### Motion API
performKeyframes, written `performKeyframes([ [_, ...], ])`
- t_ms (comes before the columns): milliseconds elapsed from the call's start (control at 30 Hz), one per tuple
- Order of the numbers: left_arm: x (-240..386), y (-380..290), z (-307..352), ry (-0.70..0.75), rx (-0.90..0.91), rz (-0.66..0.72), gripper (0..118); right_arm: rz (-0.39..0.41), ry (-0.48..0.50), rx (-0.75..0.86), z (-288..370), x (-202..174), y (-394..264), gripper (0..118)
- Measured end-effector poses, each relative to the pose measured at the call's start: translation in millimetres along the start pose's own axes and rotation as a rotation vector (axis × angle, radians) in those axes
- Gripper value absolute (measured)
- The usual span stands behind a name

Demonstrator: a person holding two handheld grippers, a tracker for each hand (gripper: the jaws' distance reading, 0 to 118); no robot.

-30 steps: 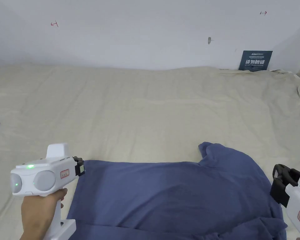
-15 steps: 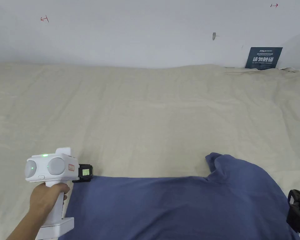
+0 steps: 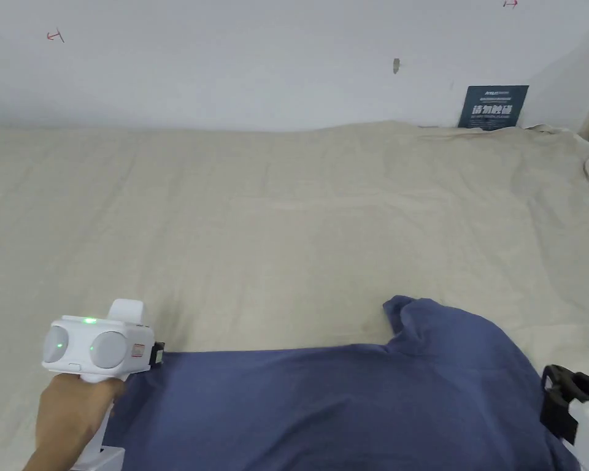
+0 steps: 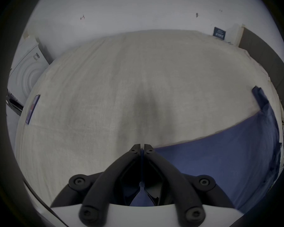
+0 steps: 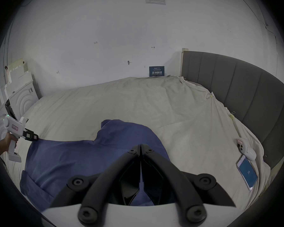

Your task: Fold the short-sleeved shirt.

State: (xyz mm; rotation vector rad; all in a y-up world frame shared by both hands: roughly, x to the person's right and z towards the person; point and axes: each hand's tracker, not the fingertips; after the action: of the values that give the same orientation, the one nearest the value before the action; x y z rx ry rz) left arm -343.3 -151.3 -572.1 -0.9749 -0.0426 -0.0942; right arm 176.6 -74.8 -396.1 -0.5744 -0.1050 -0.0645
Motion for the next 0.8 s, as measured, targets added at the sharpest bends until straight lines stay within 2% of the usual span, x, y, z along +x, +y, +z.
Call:
performKeyframes([
  [167, 6.8, 0.5, 51.1, -0.071, 0.095, -0.012, 0, -0.001, 0.026, -0.036, -44.9, 20.6, 23.9, 0],
  [233, 8.5, -0.5, 65.6, -0.083, 0.12, -0.019, 0, -0.022, 0.063, -0.11, -72.1, 31.3, 31.6, 2],
  [267, 8.6, 0.4, 72.3, -0.092, 0.127, -0.019, 0, -0.017, 0.074, -0.137, -85.3, 33.6, 35.8, 14],
  [300, 8.5, 0.2, 76.9, -0.098, 0.135, -0.018, 0, -0.014, 0.08, -0.165, -95.7, 35.0, 38.8, 35],
  [367, 7.8, 0.0, 84.2, -0.104, 0.143, -0.019, 0, 0.038, 0.07, -0.227, -121.4, 38.7, 42.0, 84],
  [400, 7.3, 1.4, 86.6, -0.107, 0.145, -0.02, 0, 0.034, 0.075, -0.253, -131.7, 40.8, 42.1, 92],
  [467, 5.9, 1.4, 89.1, -0.111, 0.149, -0.019, 0, 0.009, 0.064, -0.27, -146.9, 39.6, 42.1, 93],
  [567, 4.2, 1.2, 88.6, -0.11, 0.146, -0.021, 0, 0.072, 0.023, -0.327, -171.7, 39.4, 40.5, 92],
  [667, 1.2, -2.0, 85.7, -0.109, 0.138, -0.018, 0, 0.089, 0.02, -0.415, -187.2, 36.0, 35.8, 91],
  [800, -1.9, -7.0, 84.6, -0.111, 0.141, 0.007, 0, 0.041, 0.022, -0.44, -195.3, 33.3, 27.5, 78],
])
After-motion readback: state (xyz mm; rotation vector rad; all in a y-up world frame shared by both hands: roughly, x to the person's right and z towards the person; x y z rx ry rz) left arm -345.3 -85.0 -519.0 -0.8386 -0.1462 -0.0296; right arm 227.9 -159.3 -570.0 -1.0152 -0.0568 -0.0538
